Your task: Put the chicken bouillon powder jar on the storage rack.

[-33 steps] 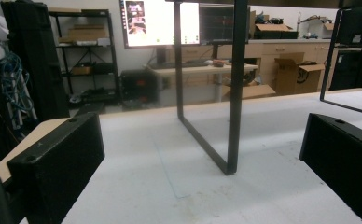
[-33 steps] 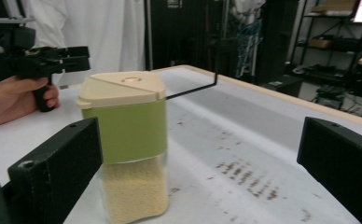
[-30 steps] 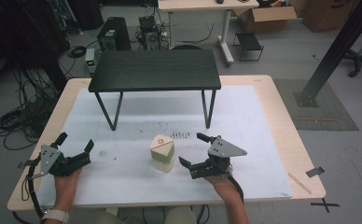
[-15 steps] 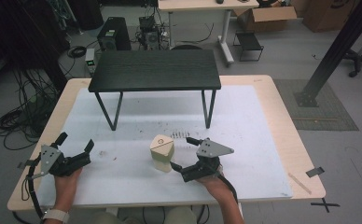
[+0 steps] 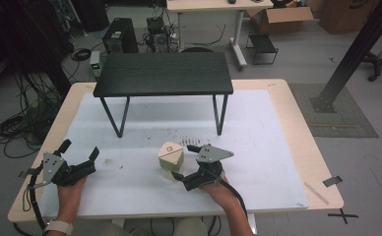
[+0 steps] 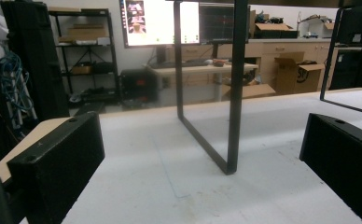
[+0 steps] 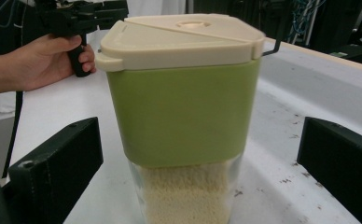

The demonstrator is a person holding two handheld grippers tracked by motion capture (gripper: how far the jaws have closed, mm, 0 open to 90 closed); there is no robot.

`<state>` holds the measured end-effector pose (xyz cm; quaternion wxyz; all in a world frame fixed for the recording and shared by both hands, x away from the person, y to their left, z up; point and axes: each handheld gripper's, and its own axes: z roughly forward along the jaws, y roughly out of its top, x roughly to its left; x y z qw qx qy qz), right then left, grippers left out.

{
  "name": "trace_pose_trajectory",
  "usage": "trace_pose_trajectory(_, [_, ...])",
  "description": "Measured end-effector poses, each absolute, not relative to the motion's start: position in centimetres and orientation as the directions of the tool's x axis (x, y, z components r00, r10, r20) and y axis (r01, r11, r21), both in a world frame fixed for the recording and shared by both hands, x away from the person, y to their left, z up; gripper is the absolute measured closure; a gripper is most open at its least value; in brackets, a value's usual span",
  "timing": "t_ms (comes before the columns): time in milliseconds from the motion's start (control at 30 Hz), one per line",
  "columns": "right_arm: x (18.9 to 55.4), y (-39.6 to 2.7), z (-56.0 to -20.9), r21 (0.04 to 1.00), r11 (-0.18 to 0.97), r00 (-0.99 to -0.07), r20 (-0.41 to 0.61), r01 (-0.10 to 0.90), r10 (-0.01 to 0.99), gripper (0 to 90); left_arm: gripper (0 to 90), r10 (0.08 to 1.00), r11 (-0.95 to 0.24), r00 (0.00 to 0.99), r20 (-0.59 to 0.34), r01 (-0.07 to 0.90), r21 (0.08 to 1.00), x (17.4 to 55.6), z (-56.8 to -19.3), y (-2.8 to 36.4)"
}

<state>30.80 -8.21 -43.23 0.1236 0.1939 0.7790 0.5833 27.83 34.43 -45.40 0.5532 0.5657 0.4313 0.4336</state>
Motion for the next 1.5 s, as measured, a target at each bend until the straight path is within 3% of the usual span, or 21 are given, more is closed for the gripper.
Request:
trace_pose_trajectory(767, [32.0,-5.1,-44.3,0.936,0.306,-0.905,0.033,0.177,0.424,3.7,0.2,0.968,-0.015,0.251,0.013,0.006,1.000,27.8,-45.4,34.4])
trace_pose_trajectory(1067, [32.1,-5.1,-44.4,0.930,0.318,-0.910,0.040,0.186,0.413,13.8,0.2,0.968,-0.014,0.251,0.013,0.005,1.000,27.8,-45.4,34.5])
trace_pose_trajectory(1267, [32.1,-5.2,-44.2,0.934,0.315,-0.917,0.030,0.167,0.397,25.4,0.2,0.968,-0.014,0.251,0.012,0.004,1.000,27.8,-45.4,34.5])
trace_pose_trajectory(1500, [32.0,-5.2,-44.1,0.935,0.317,-0.920,0.022,0.157,0.390,28.5,0.2,0.968,-0.013,0.251,0.012,0.003,1.000,27.8,-45.4,34.5])
